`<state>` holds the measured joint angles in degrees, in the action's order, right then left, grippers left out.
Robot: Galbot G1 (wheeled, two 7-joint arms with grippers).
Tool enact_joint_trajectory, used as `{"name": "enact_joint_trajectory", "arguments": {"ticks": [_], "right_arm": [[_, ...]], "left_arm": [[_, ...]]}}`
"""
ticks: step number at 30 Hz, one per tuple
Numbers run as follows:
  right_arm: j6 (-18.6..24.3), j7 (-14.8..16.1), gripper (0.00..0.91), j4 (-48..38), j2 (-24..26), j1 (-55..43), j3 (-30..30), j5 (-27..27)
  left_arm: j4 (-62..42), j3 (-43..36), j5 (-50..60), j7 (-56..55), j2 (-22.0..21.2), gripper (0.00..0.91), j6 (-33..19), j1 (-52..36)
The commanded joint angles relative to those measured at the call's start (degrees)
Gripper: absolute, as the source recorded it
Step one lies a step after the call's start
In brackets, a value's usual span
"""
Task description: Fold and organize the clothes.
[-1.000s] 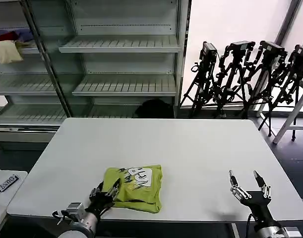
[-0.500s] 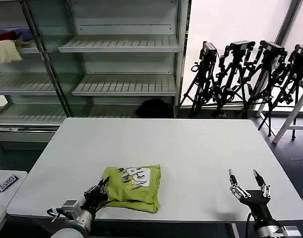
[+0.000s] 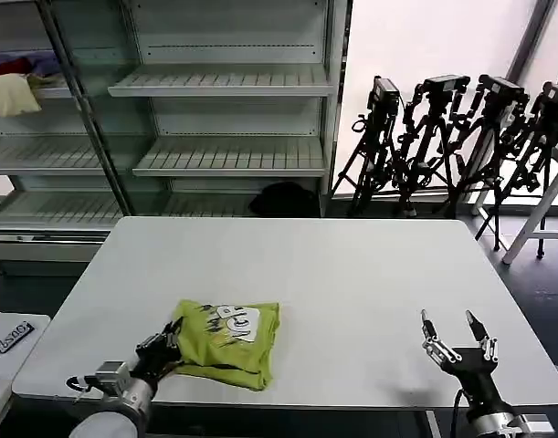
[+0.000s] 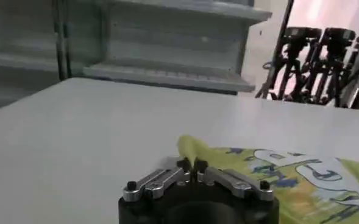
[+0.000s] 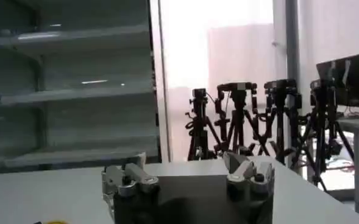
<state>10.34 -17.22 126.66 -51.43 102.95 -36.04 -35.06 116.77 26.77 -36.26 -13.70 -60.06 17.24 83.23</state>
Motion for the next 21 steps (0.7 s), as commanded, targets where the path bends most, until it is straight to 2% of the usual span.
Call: {"name": "enact_joint_trajectory", "arguments": {"ticks": [1,8,10,12,14,16,18,20,21], "right_arm": [[0.1,0.0,0.907,-0.1,0.1,-0.2,0.0,-0.1],[0.2,-0.1,0.907,-0.8,0.2,-1.4,0.7,-0.3],[0.2,0.0,0.907,-1.1,0.3,-1.5,0.9,-0.3],[0.2,0.0,0.907,-1.2,0.2,-1.8,1.0,-0.3],[0.1,0.0,0.907,-1.0,0.2,-1.9,1.1,-0.2],[-0.1,0.1,0.907,-0.5,0.0,-1.8,1.1,-0.1],[-0.1,0.1,0.907,-0.6,0.0,-1.6,1.0,-0.1],[0.0,0.1,0.907,-0.6,-0.1,-1.3,0.9,0.0],[0.0,0.1,0.907,-0.6,-0.2,-1.1,0.8,-0.1]], "left_arm": [[-5.0,15.2,-3.9,3.0,7.4,0.000,-0.6,1.6],[-8.5,28.6,-5.9,6.3,13.3,0.000,0.3,3.7],[-7.2,32.4,-6.8,6.9,15.1,0.000,1.6,2.8],[-5.1,35.0,-8.0,7.4,18.8,0.000,2.9,-0.5],[-1.9,35.6,-10.3,6.8,21.1,0.000,5.2,-3.0],[3.9,33.7,-13.6,5.8,23.5,0.000,6.9,-7.0],[8.4,28.7,-15.1,5.0,23.2,0.000,8.6,-9.8],[11.9,23.7,-15.0,4.9,21.3,0.000,8.8,-10.2],[13.7,17.5,-14.7,4.9,18.7,0.000,8.0,-11.0]]}}
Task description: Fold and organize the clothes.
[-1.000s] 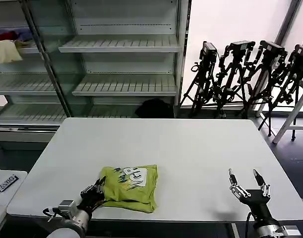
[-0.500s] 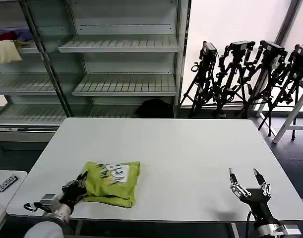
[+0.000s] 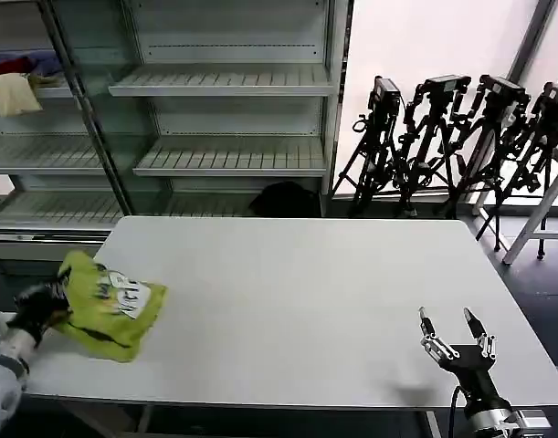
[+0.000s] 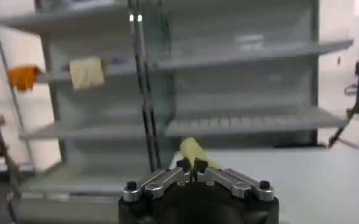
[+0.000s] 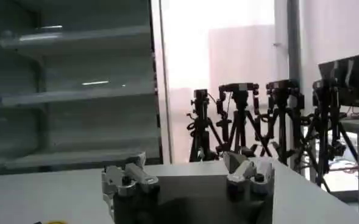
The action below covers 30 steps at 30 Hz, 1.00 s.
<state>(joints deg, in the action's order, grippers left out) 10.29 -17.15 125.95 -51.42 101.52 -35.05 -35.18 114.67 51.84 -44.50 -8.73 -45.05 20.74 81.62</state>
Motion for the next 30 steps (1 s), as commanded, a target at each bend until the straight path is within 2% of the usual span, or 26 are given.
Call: {"name": "enact_joint_trajectory", "arguments": {"ticks": [1,2,3,5,6,7,9,12,17,19,20,25,30], "right_arm": [[0.2,0.0,0.907,-0.1,-0.2,0.5,-0.2,0.0],[0.3,0.0,0.907,-0.2,-0.1,0.6,-0.2,0.0],[0.5,0.0,0.907,-0.5,-0.2,0.7,-0.2,0.1],[0.5,0.0,0.907,-0.5,-0.2,0.7,-0.2,0.1],[0.5,0.0,0.907,-0.3,-0.3,0.9,-0.3,0.1],[0.4,0.0,0.907,0.1,-0.2,1.0,-0.6,0.1],[0.3,0.0,0.907,0.5,-0.1,1.4,-1.0,0.0],[0.5,0.0,0.907,0.4,0.1,1.6,-1.3,-0.1],[0.6,0.1,0.907,0.3,-0.2,1.6,-1.0,0.1],[0.6,0.1,0.907,0.3,-0.3,1.5,-0.8,0.2],[0.6,0.2,0.907,0.4,-0.3,1.4,-0.8,0.3],[0.4,0.2,0.907,0.6,-0.2,1.4,-0.7,0.6],[-2.0,0.5,0.907,0.9,-0.2,-0.5,0.2,0.6]], "left_arm": [[16.3,-14.1,-5.3,-0.2,1.1,0.000,3.9,-10.2],[16.0,-18.4,-3.3,0.1,-0.8,0.000,3.4,-10.2],[14.2,-26.3,1.1,1.3,-3.7,0.000,0.6,-9.2],[9.5,-33.8,7.4,2.1,-6.5,0.000,-1.8,-8.4],[6.3,-40.8,11.8,2.2,-9.4,0.000,-3.6,-8.1],[0.3,-43.5,14.3,2.4,-11.5,0.000,-5.5,-8.4],[-5.9,-46.8,17.8,3.7,-14.0,0.000,-9.8,-9.5],[-10.4,-49.2,18.0,4.3,-16.5,0.000,-12.7,-11.4],[-6.6,-48.9,14.5,2.2,-15.6,0.000,-11.2,-15.2],[-5.7,-48.1,13.5,1.3,-15.0,0.040,-10.5,-16.5],[-5.6,-47.7,13.9,0.3,-14.7,0.907,-10.5,-17.3],[-4.0,-45.4,16.8,-1.6,-13.1,0.907,-8.8,-18.0],[3.5,-43.2,19.4,-4.4,-10.5,0.907,-4.9,-17.6]]}}
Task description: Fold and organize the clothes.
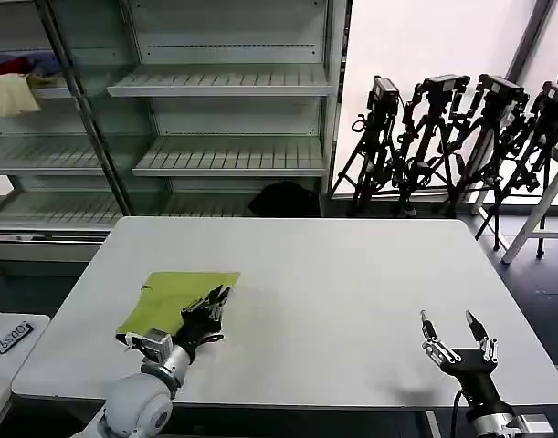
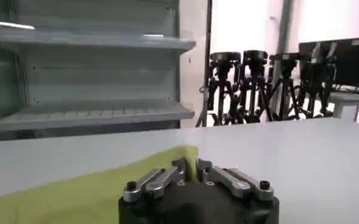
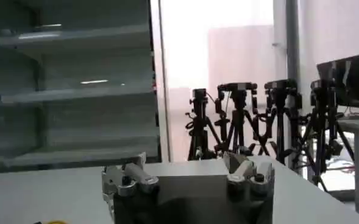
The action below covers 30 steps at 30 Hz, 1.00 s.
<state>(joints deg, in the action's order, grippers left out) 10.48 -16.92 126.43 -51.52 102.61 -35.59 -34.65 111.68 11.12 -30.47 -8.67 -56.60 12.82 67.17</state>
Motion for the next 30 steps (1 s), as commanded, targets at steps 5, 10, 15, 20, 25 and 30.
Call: {"name": "enact_joint_trajectory", "arguments": {"ticks": [5,10,15,20,25,30], "right_arm": [[-7.8,0.8,0.907,2.3,0.0,-5.1,3.1,0.4],[-16.1,1.6,0.907,2.8,-2.1,-13.7,9.5,1.4],[-25.0,-2.0,0.907,0.6,-5.8,-30.9,23.6,0.9],[-30.5,-4.3,0.907,-7.2,-11.2,-44.7,38.0,-3.2],[-35.0,-3.6,0.907,-14.6,-15.5,-55.0,46.3,-7.4],[-37.2,-3.1,0.907,-18.4,-17.3,-58.3,50.4,-10.7]], "left_arm": [[16.6,2.7,3.7,-4.5,3.8,0.907,4.1,-0.2],[24.0,9.7,4.1,-2.7,5.1,0.907,5.7,9.9],[31.4,19.4,4.2,0.2,3.4,0.907,10.7,19.5],[32.5,22.6,6.1,0.6,1.5,0.907,11.3,21.1],[32.9,23.3,7.1,0.6,-0.1,0.907,11.5,21.6],[32.6,22.7,8.1,1.0,-1.1,0.907,11.6,21.1]]}}
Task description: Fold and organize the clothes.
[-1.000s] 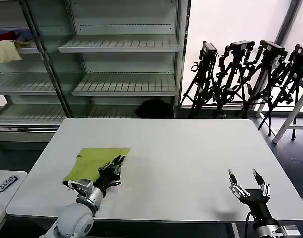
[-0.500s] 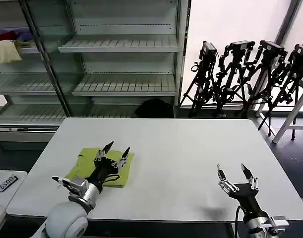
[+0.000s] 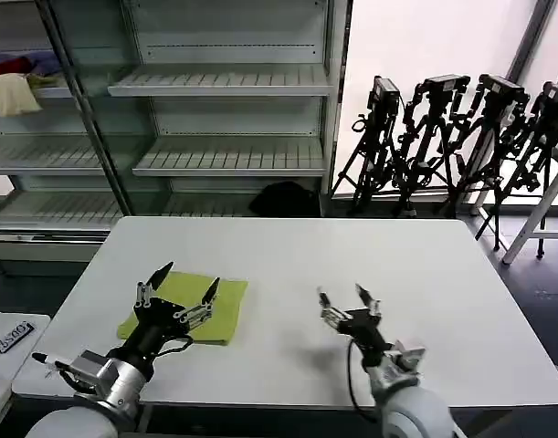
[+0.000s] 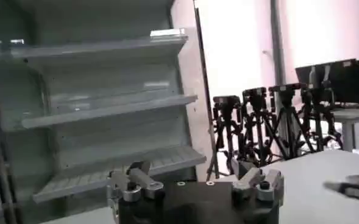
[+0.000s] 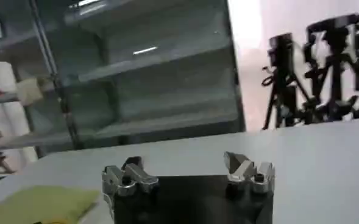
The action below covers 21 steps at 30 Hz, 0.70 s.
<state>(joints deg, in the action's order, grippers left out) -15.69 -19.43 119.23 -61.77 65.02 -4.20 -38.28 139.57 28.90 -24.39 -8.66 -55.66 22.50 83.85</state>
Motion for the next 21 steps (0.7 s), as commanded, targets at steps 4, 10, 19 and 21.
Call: {"name": "enact_joint_trajectory", "arguments": {"ticks": [4,10,19,21], "right_arm": [[-12.4,-2.0,0.907,-14.8,-10.6,-21.5,20.4,-11.3],[-12.8,-2.2,0.907,-14.2,-10.1,-19.6,19.9,-13.3],[-12.6,-1.2,0.907,-19.1,-13.9,-19.4,18.5,-13.4],[-12.6,-1.2,0.867,-20.3,-14.4,-19.5,18.5,-13.3]], "left_arm": [[4.6,4.3,2.3,1.3,-2.9,0.907,2.0,4.1],[3.5,3.8,3.3,1.6,-4.1,0.907,2.0,4.6],[3.0,3.4,3.2,1.8,-4.2,0.907,2.0,4.1],[3.0,3.5,3.2,1.8,-4.3,0.907,2.0,4.3]]}}
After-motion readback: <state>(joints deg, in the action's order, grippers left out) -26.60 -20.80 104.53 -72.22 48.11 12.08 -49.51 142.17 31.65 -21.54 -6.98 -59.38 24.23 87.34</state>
